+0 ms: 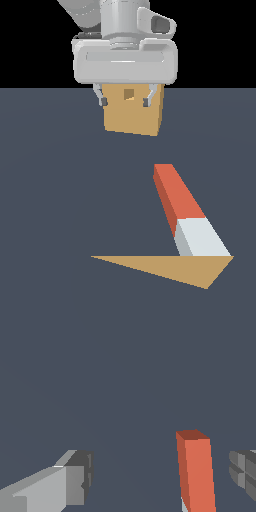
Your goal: Insert the peg into the horizontal hole in a box.
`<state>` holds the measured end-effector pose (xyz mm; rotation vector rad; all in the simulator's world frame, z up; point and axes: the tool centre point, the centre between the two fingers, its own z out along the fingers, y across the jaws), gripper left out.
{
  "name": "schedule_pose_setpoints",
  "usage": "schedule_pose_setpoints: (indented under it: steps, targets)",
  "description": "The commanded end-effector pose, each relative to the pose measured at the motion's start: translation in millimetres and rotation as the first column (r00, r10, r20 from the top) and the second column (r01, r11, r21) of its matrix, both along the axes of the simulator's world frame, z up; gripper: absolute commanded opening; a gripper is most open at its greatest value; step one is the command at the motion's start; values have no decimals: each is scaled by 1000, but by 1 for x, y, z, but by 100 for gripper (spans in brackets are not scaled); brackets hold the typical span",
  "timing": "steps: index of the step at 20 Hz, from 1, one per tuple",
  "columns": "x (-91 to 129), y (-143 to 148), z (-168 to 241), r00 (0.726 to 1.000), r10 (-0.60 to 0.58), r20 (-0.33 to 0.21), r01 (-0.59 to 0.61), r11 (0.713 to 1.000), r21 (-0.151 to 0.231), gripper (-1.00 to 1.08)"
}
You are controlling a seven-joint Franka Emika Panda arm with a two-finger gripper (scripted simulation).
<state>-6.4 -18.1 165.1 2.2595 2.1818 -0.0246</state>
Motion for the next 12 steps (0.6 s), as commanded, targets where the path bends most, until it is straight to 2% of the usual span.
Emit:
schedule_pose_setpoints:
  steps: [1,7,12]
  targets:
    - [0,0,0,1000,0,0,0,1000,0,100]
    - [4,-11,-5,1000,4,1,-4,1000,0,100]
    - [13,-37,-16,1000,15,2,-15,1000,1,100]
